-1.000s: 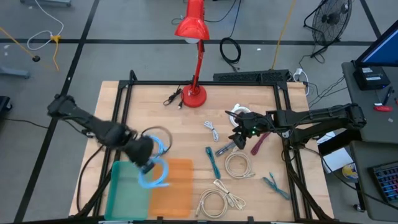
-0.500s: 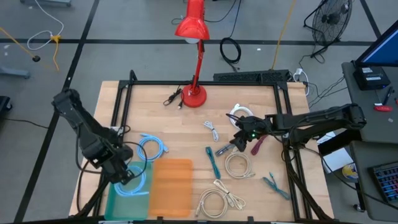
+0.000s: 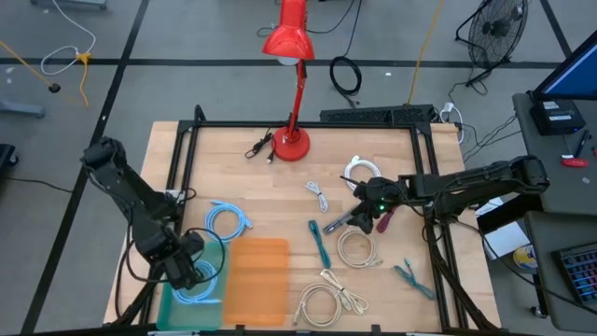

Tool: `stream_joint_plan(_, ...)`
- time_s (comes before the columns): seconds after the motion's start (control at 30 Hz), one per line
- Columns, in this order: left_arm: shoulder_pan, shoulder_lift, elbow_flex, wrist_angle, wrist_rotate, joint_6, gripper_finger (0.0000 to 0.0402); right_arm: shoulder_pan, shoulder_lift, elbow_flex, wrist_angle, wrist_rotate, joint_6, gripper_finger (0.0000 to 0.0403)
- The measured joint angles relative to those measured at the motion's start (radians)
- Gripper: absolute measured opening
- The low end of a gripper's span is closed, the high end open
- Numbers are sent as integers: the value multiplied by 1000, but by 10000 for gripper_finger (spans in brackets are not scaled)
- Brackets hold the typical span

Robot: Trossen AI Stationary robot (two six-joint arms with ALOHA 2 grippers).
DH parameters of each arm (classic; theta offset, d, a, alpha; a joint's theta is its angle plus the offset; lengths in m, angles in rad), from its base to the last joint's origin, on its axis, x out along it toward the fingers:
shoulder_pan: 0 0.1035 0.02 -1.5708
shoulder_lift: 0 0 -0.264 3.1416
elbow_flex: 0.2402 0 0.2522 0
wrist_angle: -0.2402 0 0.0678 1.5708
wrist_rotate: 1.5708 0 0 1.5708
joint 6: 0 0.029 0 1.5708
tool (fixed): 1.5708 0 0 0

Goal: Pick & Place USB Port
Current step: Put the top light blue USB cable into the blue bin

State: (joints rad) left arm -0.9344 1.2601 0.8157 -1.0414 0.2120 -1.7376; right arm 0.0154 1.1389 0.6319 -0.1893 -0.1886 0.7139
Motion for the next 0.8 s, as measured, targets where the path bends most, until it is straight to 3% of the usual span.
stream_joint_plan(0.43,14,1,-117,112,27,7,10,0,0,0,59,-26,7,208)
stream_joint_plan(0.67,19,0,-119,73,63,-25,88,20,0,0,59,-25,7,208)
stream_joint_plan(0.8,19,0,-119,52,79,-39,114,21,0,0,59,-25,7,208)
